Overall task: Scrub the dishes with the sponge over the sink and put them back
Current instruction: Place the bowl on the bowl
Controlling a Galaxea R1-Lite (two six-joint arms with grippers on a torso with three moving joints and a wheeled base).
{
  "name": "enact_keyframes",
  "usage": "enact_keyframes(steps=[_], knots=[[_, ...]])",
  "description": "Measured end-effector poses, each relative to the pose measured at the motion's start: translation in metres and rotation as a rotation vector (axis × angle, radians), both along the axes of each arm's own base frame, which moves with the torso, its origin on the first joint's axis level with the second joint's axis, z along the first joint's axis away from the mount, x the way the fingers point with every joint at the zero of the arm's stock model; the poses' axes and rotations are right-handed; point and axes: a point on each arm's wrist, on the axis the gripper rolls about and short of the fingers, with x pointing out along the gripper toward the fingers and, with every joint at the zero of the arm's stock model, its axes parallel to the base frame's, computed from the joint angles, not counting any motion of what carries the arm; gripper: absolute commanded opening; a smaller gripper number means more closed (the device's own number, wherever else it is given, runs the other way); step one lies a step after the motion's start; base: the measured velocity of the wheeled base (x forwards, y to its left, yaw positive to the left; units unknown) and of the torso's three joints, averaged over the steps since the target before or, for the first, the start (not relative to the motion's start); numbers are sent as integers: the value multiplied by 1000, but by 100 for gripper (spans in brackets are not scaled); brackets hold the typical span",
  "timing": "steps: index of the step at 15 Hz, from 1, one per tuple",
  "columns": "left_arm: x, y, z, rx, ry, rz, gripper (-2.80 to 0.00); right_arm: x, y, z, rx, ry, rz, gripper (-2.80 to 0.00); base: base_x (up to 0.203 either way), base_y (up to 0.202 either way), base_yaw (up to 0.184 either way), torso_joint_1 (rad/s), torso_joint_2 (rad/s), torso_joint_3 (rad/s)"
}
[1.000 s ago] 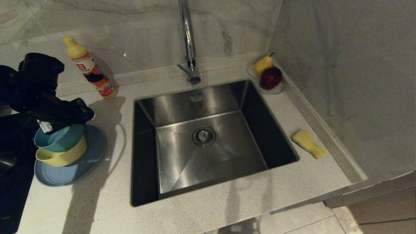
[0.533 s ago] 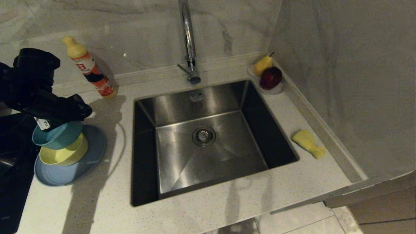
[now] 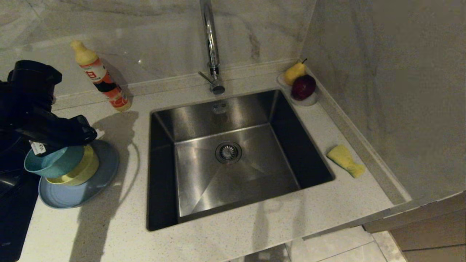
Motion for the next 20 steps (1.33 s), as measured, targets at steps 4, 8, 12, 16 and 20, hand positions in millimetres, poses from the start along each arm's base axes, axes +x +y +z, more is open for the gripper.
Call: enact_keyframes(steps=[4,8,12,16,20], knots=[[-3,0,-14,19,53,19,-280,0,0,0,0,0,0,-280,0,0,0,0,0,0],[-2,0,-12,15,43,21,-280,0,0,0,0,0,0,-280,0,0,0,0,0,0],[1,1,-11,12,13,23,-280,0,0,0,0,0,0,-280,0,0,0,0,0,0],[8,2,-11,14,-17,26,-280,0,0,0,0,0,0,-280,0,0,0,0,0,0],[12,3,-10,18,-22,26,-280,0,0,0,0,0,0,-280,0,0,0,0,0,0]])
